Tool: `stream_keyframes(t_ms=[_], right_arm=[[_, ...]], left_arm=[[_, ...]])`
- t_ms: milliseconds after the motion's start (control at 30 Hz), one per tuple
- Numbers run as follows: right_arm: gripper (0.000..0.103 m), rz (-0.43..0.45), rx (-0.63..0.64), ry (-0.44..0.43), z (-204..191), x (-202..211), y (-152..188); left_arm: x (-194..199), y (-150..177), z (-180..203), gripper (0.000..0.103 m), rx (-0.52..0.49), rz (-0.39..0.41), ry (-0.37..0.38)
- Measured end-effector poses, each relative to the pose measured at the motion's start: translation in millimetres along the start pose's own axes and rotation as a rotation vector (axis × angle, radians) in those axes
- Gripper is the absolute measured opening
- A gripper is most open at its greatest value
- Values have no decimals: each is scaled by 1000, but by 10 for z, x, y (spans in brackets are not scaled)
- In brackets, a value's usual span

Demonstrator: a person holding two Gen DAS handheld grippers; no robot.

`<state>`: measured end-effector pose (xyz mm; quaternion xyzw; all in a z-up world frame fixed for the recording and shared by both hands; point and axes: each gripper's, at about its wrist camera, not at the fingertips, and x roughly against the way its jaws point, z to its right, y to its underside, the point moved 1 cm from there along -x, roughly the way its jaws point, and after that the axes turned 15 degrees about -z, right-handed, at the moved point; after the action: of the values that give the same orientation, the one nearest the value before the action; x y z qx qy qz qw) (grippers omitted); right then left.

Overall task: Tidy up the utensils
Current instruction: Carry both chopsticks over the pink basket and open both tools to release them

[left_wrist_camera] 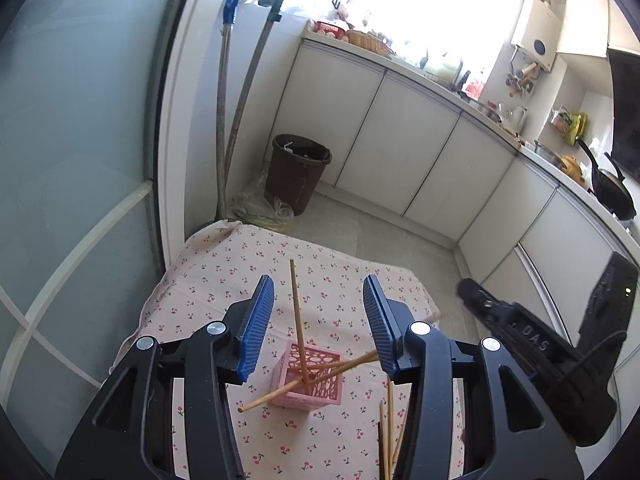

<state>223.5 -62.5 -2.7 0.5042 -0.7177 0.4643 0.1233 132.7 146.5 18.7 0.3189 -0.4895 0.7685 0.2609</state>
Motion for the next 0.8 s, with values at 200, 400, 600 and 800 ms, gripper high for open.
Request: stream_keyframes(t_ms=[200,400,600,800], right_arm=[[53,-35,42,31,-64,21,100],[59,-50,81,104,-44,144,249],[68,-31,76,232,198,344,466],[76,-30,81,354,423,502,702]], left_arm=[[-45,111,132,50,-53,-24,-5],[-56,246,270,59,-109,-16,-49],[-102,415,303,71,-153,-28,-102],[-234,604,394,82,-203,-86,-130]])
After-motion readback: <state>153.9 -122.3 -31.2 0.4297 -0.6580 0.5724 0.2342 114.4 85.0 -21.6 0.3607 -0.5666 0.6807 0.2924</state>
